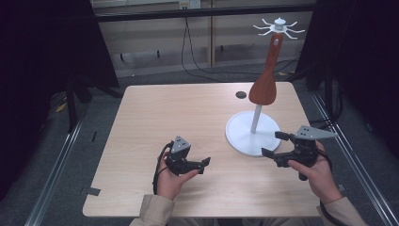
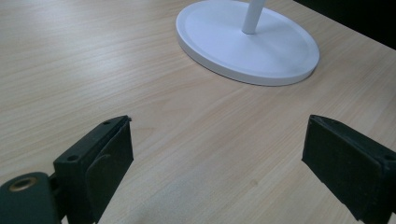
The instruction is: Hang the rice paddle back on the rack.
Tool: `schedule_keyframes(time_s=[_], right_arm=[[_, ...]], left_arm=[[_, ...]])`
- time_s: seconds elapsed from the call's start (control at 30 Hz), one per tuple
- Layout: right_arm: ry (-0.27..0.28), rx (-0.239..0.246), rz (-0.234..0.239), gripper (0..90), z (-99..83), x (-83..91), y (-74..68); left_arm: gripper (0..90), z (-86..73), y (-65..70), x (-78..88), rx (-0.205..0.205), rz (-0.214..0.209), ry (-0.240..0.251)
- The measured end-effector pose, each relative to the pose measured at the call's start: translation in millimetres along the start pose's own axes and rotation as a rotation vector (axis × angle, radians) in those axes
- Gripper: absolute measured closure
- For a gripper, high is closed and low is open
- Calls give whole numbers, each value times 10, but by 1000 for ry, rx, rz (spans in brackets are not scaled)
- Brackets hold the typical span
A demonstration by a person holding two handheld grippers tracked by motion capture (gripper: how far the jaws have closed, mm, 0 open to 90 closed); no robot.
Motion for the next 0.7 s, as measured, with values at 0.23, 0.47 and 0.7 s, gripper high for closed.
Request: schedule_keyframes(time_s=[0.23, 0.47, 0.7], right_arm=[[-6, -6, 2, 97, -70, -2, -24], [-26, 2, -4, 98, -197, -25, -69], [-14, -7, -13, 107, -207, -16, -64]], left_arm=[[85, -5, -6, -2, -2, 1, -3], [85, -6, 7, -12, 1, 0, -2], [85, 1, -6, 0, -3, 5, -3]])
Point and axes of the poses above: each handheld gripper's, and its own axes: x roughly backward along the jaws, z roughly out of its top, y roughly to its right, the point moved 9 cm from there along -x, roughly forward along the jaws, and after that the axes turned 13 degrees about x, right-handed, at the moved point
